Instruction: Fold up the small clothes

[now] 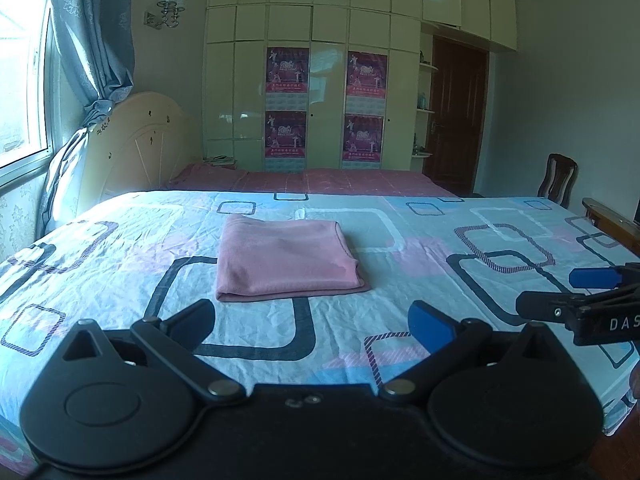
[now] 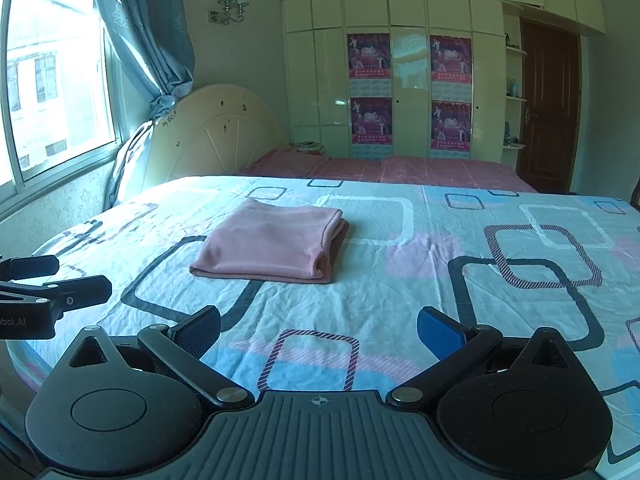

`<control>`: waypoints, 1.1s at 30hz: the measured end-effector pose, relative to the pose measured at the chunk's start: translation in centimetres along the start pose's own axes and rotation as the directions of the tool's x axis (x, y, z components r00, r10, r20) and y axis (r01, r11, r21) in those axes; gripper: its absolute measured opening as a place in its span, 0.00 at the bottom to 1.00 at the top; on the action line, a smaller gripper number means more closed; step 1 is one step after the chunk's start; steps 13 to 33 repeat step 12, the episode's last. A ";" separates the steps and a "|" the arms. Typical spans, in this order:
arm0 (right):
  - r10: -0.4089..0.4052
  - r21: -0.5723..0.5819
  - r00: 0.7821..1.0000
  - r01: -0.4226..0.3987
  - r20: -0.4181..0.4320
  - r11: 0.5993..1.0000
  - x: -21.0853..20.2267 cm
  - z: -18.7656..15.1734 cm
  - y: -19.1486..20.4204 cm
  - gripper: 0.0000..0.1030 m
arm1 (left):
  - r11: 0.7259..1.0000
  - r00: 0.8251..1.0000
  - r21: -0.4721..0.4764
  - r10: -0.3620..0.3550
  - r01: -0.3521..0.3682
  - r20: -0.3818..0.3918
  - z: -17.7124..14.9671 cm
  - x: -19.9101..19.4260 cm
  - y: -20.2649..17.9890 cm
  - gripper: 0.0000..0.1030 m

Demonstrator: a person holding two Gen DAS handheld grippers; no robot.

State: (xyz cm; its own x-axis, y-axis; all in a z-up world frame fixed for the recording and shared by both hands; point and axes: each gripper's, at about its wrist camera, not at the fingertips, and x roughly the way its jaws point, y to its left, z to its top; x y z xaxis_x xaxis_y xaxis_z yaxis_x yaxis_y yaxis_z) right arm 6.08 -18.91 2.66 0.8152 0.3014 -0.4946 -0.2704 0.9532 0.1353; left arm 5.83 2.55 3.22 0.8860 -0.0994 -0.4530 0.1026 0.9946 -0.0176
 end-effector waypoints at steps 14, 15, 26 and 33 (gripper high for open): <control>0.004 -0.003 1.000 -0.004 0.002 1.000 -0.4 0.1 -0.6 1.00 | 0.999 0.999 0.033 -0.023 0.022 0.022 -0.1 -0.2 -0.7 0.96; 0.004 -0.003 1.000 -0.004 0.002 1.000 -0.4 0.1 -0.6 1.00 | 0.999 0.999 0.033 -0.023 0.022 0.022 -0.1 -0.2 -0.7 0.96; 0.004 -0.003 1.000 -0.004 0.002 1.000 -0.4 0.1 -0.6 1.00 | 0.999 0.999 0.033 -0.023 0.022 0.022 -0.1 -0.2 -0.7 0.96; 0.004 -0.003 1.000 -0.004 0.002 1.000 -0.4 0.1 -0.6 1.00 | 0.999 0.999 0.033 -0.023 0.022 0.022 -0.1 -0.2 -0.7 0.96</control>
